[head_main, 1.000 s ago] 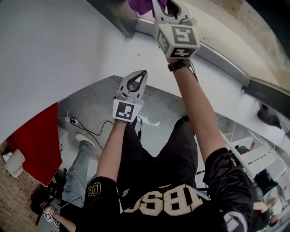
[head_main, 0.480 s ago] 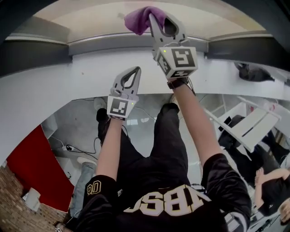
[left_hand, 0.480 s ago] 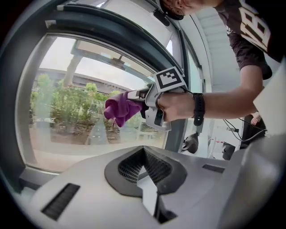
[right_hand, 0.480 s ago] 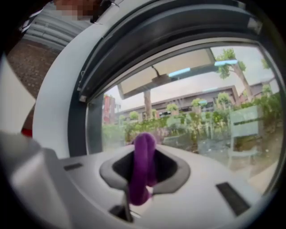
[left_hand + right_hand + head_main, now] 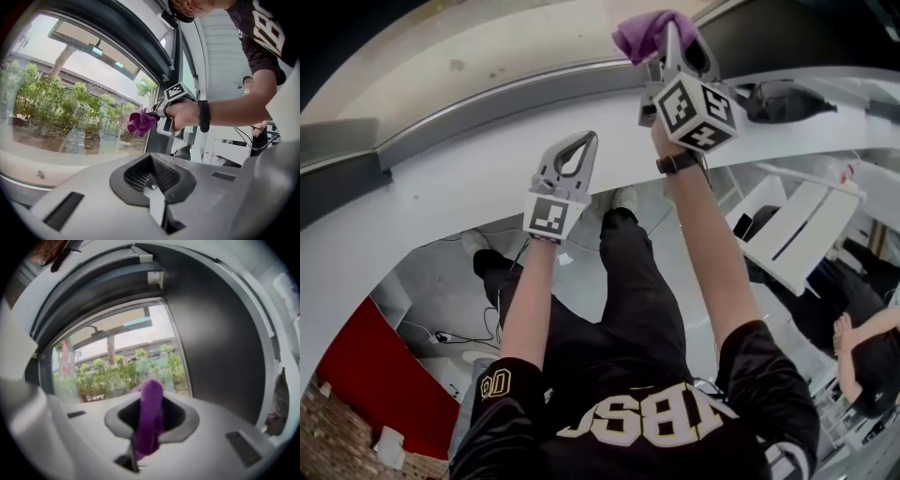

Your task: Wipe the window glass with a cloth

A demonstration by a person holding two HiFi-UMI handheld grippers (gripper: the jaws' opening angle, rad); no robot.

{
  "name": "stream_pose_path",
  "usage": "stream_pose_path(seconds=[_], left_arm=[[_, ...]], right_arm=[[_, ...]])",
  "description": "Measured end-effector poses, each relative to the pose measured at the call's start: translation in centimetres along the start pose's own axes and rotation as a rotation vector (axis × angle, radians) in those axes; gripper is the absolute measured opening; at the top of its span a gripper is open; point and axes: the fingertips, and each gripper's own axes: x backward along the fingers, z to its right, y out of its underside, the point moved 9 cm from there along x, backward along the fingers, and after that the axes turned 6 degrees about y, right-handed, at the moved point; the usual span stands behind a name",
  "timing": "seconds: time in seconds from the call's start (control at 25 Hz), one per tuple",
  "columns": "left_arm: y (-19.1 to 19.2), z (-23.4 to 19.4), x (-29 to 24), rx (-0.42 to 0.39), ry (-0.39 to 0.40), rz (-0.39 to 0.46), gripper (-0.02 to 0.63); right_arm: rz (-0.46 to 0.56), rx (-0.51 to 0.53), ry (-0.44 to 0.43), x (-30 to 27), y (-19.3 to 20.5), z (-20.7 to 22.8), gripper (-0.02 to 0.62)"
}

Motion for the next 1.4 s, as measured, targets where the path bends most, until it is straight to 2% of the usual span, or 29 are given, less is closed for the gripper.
stream_pose_path(seconds=[0.2, 0.36, 0.56, 0.76, 0.96, 1.08, 1.24, 1.4], left_arm=[[-0.1, -1.0, 1.8, -0.018, -0.059, -0.014, 0.017], [-0.2, -4.7, 7.3, -0.028, -0.166, -0.040, 0.017], [-0.6, -10.5, 17.2, -0.082, -0.308, -0.059, 0.017], [-0.6, -15.6, 28.1, -0.184, -0.475, -0.133, 0.015], [0.0, -18.6, 37.2, -0.143, -0.558, -0.105, 0.015], [0.4, -19.8, 40.9, -0.117, -0.602, -0.087, 0.015], [0.6, -20.5, 42.2, -0.091, -0.623, -0.079, 0.017], [0.6, -20.2, 40.3, -0.064, -0.595, -0.048, 0.017]], right_arm=[[0.010, 0.034, -0.065, 0.5, 0.5, -2.4, 0.083], [0.004, -0.013, -0.151, 1.5, 2.4, -9.0, 0.083], [-0.016, 0.015, -0.374, 2.6, 5.4, -23.0, 0.083], [-0.081, 0.056, -0.589, 3.2, 10.5, -38.1, 0.083], [-0.123, 0.130, -0.794, 3.3, 16.2, -51.8, 0.083], [-0.151, 0.175, -0.884, 3.3, 19.7, -58.2, 0.083], [-0.175, 0.225, -0.866, 2.0, 21.7, -60.9, 0.083], [-0.167, 0.251, -0.804, 1.0, 20.2, -57.0, 0.083]])
